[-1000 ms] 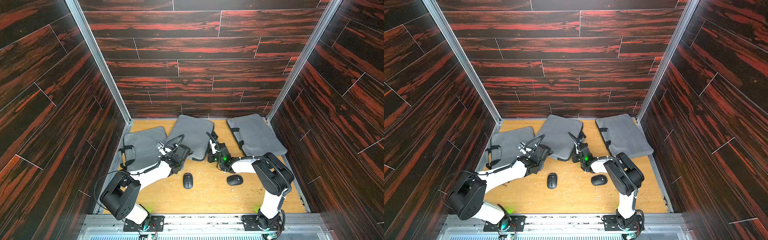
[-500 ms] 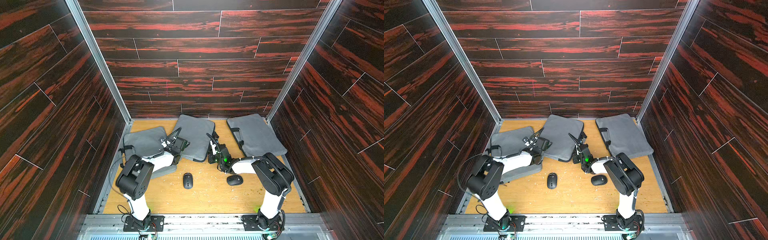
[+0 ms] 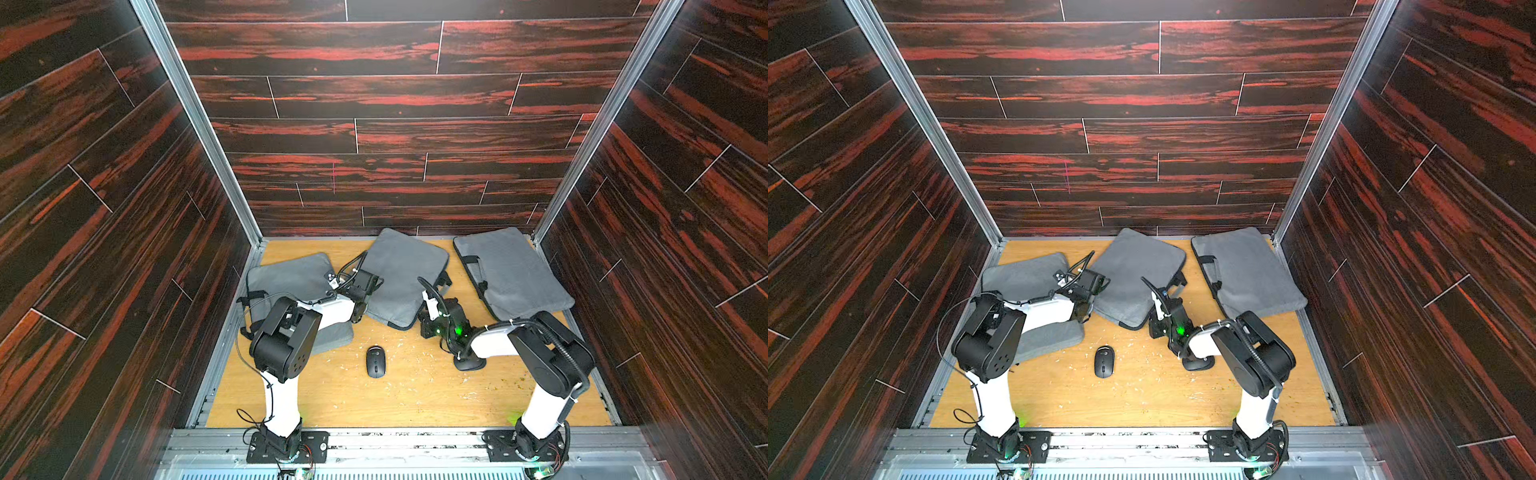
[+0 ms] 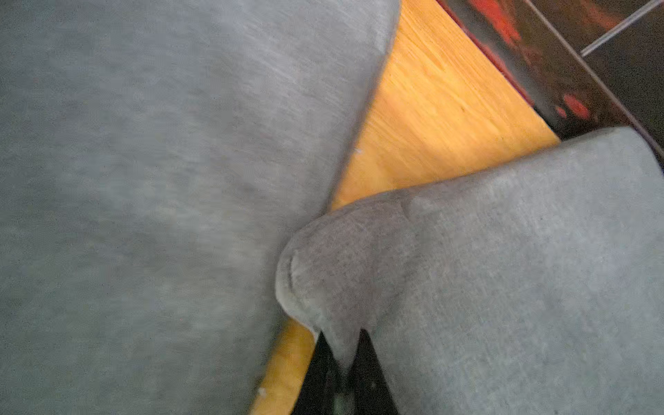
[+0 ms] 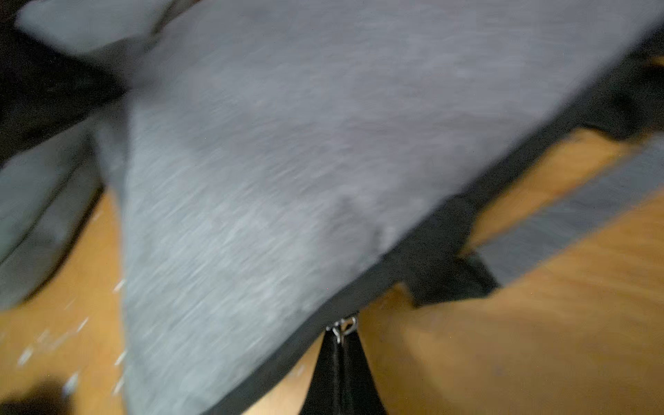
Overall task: Put the mouse into the laptop bag
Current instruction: Unzip the zipper on the zippered laptop bag.
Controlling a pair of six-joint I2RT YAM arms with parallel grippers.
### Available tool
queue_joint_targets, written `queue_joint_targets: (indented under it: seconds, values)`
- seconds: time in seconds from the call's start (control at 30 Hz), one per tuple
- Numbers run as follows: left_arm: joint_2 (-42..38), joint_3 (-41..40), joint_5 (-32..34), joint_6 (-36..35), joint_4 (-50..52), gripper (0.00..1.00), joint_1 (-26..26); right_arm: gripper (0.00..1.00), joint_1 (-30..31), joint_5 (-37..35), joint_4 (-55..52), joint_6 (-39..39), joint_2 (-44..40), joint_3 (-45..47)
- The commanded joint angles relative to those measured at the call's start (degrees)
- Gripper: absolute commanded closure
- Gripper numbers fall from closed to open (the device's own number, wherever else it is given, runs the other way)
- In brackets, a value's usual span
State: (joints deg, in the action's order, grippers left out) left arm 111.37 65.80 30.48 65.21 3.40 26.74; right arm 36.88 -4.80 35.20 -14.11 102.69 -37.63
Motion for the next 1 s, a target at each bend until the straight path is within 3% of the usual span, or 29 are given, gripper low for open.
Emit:
queue_joint_targets:
  seconds: [0.0, 0.2, 0.4, 0.5, 0.6, 0.9, 0.93, 0.97]
  values:
    - [1.2, 0.6, -2.8, 1.8, 1.7, 1.0, 0.5, 1.0, 3.6, 4.7, 4.5, 3.6, -2.2, 1.1]
    - [0.9, 0.6, -2.9, 2.1, 1.7, 1.0, 0.6, 1.0, 10.4, 3.5, 5.2, 7.1, 0.0, 1.5]
    - [-0.1, -0.4, -2.7, 2.5, 0.9, 1.0, 0.6, 1.0, 11.5, 4.8, 5.2, 6.3, -0.3, 1.4]
    - [-0.5, -0.5, -3.2, 2.3, 0.4, 1.0, 0.7, 1.0, 11.5, 0.0, 4.2, 4.8, 0.1, 0.5]
    - [-1.6, -1.2, -2.9, 2.2, 0.2, 1.0, 0.8, 1.0, 9.2, -3.8, -0.6, 2.8, 1.7, -3.1]
    - [-7.3, -6.6, 0.4, 3.1, -2.7, 1.0, 2.6, 1.0, -1.5, -2.2, -8.0, -1.4, 6.7, -13.0]
    - [-7.4, -6.7, 0.0, 2.8, -3.2, 0.98, 2.8, 1.0, -2.3, -2.4, -8.8, -1.6, 7.5, -14.1]
    - [-7.3, -6.6, 0.0, 2.9, -3.3, 0.86, 3.0, 1.0, -3.2, -2.7, -10.0, -1.9, 8.1, -15.4]
